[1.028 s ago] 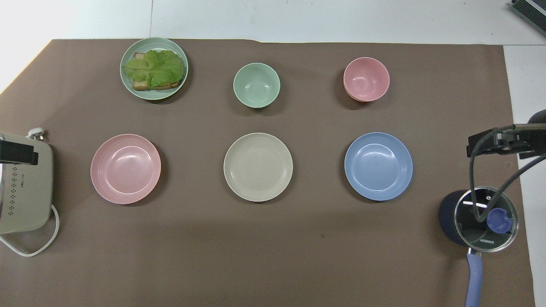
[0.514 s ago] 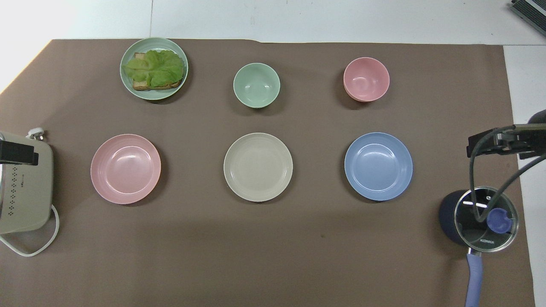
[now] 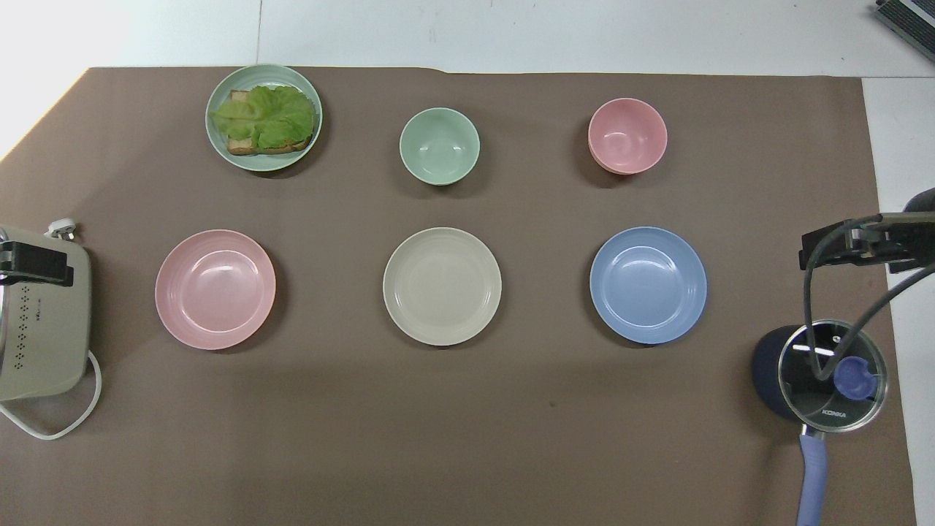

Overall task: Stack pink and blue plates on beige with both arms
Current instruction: 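Reach the left gripper to the rim of the pink plate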

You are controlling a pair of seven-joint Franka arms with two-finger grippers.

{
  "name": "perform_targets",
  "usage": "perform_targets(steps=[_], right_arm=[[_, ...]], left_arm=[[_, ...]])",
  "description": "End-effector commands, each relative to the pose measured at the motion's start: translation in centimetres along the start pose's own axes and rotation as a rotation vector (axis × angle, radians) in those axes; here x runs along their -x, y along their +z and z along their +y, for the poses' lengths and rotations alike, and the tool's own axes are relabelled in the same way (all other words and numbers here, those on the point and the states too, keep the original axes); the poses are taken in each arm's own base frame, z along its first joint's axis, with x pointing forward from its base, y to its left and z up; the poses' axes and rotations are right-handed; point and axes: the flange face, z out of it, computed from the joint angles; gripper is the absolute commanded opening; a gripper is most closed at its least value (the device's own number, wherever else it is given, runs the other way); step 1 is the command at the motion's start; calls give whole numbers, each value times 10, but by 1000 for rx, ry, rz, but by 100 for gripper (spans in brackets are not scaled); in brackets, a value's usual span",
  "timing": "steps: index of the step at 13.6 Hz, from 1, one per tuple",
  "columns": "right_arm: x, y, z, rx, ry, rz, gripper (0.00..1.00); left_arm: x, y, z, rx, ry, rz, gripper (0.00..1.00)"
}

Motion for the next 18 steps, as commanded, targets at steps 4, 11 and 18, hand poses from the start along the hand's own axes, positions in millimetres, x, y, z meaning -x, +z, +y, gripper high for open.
perform_targets(steps=[4,11,18], right_arm=[[8,-1,4,4,13,1,100],[8,-1,3,4,11,1,100],[8,-1,4,4,13,1,100]], left_arm=[[6,98,-2,16,-85,-21,100],[2,175,-2,21,-35,-36,100],[1,194,-12,85,-114,-54,100]])
